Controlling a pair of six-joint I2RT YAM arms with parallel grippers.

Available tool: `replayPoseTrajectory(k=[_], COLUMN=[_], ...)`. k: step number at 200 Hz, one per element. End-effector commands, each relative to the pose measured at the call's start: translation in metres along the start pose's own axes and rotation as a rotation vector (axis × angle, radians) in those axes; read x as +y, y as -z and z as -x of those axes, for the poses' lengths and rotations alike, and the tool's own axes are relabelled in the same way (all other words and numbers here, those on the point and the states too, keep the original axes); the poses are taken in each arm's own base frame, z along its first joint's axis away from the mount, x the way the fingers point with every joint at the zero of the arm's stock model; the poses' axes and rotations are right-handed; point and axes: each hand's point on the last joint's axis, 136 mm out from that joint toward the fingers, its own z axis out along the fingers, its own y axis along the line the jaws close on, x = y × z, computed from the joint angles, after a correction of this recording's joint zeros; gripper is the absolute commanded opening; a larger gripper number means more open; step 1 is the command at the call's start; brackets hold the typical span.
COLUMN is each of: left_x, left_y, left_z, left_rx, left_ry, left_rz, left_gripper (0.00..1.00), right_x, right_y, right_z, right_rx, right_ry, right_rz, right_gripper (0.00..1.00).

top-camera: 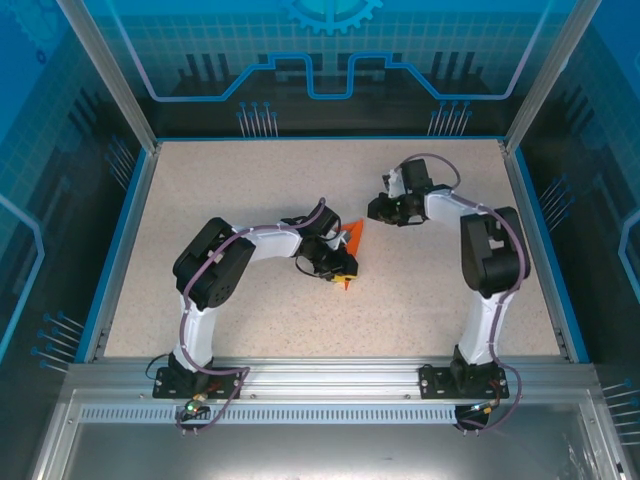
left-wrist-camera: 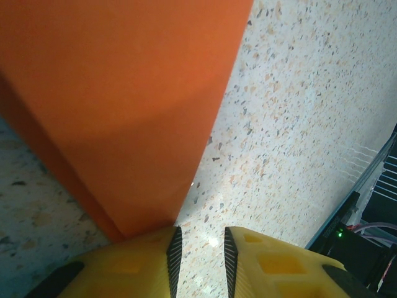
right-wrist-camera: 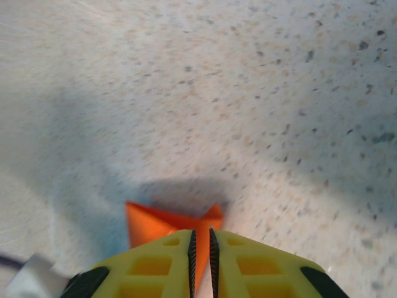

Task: Fold a paper plane with a square sheet of paper (fold left side to right side)

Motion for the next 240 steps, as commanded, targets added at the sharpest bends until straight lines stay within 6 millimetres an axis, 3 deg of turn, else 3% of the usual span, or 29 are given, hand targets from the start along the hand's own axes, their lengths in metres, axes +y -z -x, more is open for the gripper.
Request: replayPoseTrajectory(k=[1, 51, 107, 240], left_x=[0.028, 0.027, 0.026, 0.016], left_y=[-0.009, -0.008, -0.007, -0.008], left_z=[-0.021, -0.019, -0.018, -0.017], left_rx=[0.050, 0.040, 0.037, 0.033], left_ry=[0.038, 0.039, 0.038, 0.014], left_rz=[0.097, 0.100, 0.099, 0.060], left_gripper=[0.29, 0.28, 0.29, 0.29], right_x=[0.015, 0.046, 0.053, 0.018], right_y=[0.016, 0.003, -0.026, -0.056], right_z=[-0.019, -0.070, -0.105, -0.097], right_rx=[0.010, 0.121, 0.229, 0.257], right_ry=[-0.012, -0.052, -0.075, -0.105], right_rz=[0.076, 0.245, 0.251, 0.106], right_gripper=[0.16, 0.15, 0.15, 0.15])
